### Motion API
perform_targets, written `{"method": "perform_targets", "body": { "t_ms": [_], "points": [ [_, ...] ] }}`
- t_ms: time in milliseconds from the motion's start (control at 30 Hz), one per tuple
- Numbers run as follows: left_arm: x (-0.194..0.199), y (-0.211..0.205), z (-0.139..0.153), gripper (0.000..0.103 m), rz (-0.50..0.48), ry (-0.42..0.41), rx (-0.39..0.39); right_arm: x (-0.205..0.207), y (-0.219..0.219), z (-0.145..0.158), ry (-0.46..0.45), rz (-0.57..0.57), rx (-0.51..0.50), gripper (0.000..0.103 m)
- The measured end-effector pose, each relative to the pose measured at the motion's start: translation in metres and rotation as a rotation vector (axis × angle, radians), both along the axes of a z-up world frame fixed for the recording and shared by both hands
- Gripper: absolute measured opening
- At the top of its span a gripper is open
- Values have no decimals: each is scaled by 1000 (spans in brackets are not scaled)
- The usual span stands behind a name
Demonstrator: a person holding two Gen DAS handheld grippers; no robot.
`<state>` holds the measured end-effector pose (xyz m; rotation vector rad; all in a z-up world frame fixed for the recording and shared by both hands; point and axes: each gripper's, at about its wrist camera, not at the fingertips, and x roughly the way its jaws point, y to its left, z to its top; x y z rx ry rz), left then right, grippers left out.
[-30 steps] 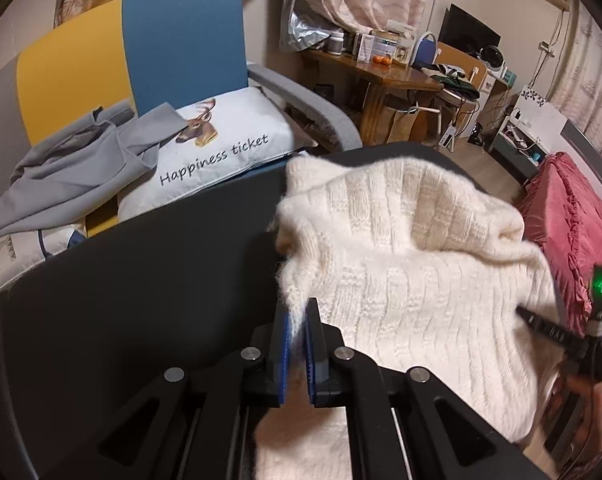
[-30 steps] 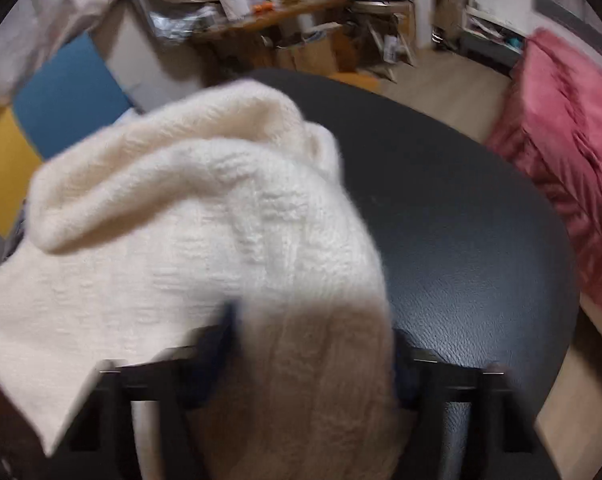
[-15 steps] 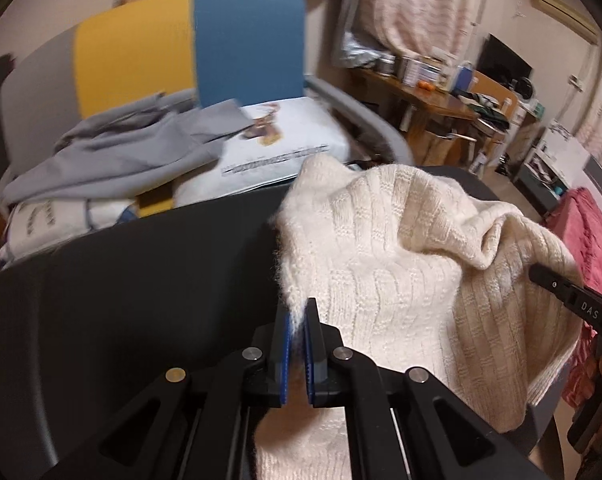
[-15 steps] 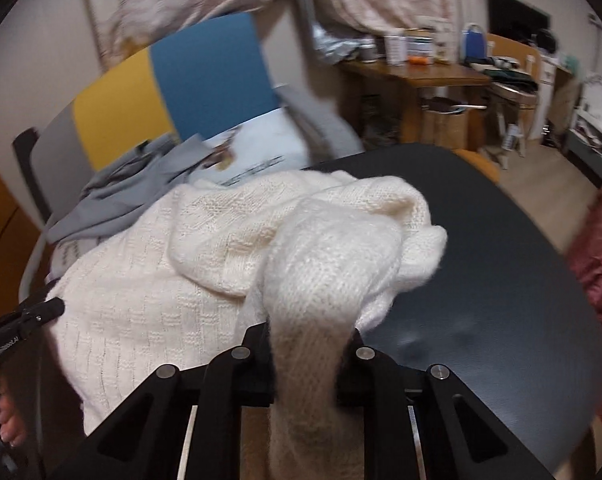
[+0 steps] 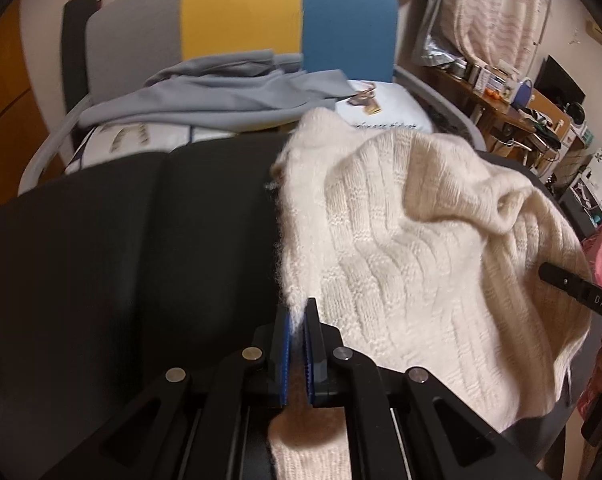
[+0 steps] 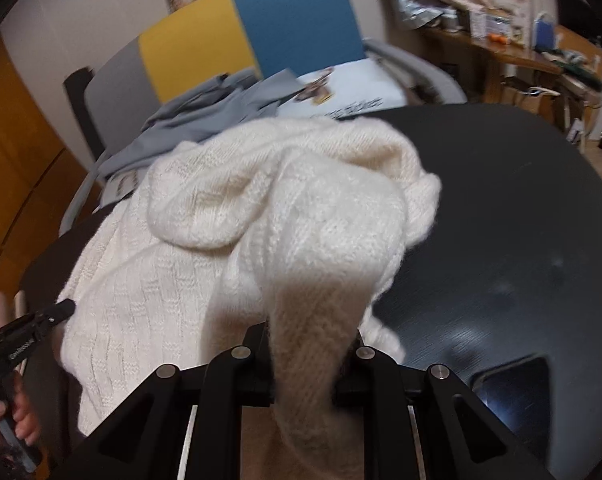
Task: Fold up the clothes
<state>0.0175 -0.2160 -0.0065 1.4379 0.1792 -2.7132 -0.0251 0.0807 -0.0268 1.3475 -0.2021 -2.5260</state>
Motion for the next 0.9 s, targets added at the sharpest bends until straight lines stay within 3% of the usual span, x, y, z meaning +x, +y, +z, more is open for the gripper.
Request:
{"method": "perform_targets", "body": {
  "t_ms": [400, 467, 633, 767, 900],
  "points": [
    [77, -78, -13, 5, 177, -19, -7, 45, -75, -10, -36, 170, -18, 21],
    [83, -89, -14, 5, 193, -25, 11, 47, -75, -6, -25, 166, -4, 26],
    [101, -101, -5, 10, 192, 1, 75, 55, -54, 12, 30, 109, -11, 55],
    [108, -119, 15, 16, 231, 50, 54, 42, -40, 27, 48, 68, -51, 58],
    [87, -117, 19, 18, 200, 46, 50, 25, -55, 28, 40, 84, -33, 71]
  ]
}}
